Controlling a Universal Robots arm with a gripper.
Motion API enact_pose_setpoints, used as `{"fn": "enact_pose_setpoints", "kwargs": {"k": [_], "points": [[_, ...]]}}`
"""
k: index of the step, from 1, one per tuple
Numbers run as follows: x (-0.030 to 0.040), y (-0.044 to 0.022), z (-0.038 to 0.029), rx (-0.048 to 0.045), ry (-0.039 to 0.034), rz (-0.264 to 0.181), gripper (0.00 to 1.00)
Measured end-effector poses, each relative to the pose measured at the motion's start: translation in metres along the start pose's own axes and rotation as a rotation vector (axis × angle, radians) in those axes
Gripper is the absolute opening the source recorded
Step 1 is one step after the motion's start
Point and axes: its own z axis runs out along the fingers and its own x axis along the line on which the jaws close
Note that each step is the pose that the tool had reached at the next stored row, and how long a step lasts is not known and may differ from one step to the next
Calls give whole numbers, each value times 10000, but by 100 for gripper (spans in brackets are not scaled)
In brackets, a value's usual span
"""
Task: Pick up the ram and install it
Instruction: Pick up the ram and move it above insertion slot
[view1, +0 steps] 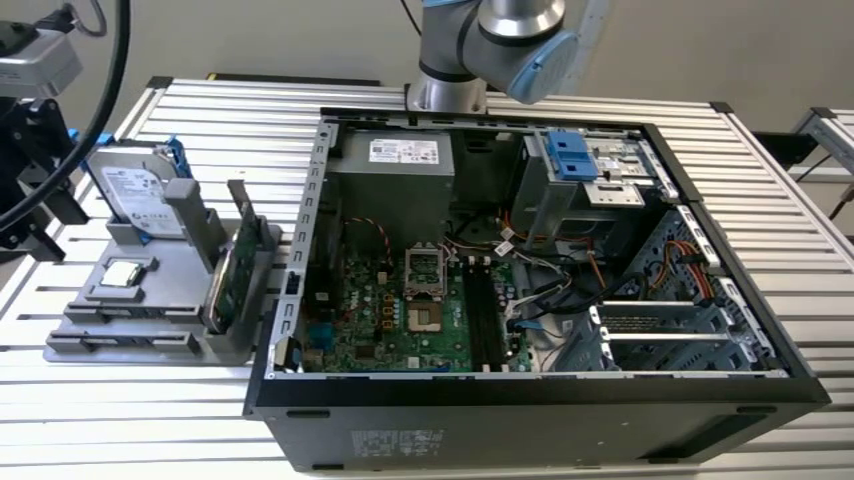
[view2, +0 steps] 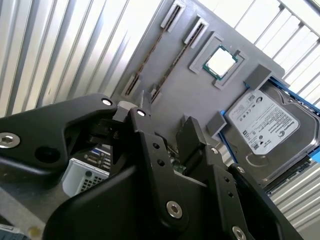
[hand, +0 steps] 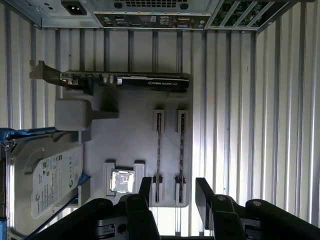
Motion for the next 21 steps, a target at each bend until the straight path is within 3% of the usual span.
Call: {"fn": "enact_pose_setpoints", "kwargs": {"k": [21], "points": [[-4,-1,61,-1,0,-1,100]]}}
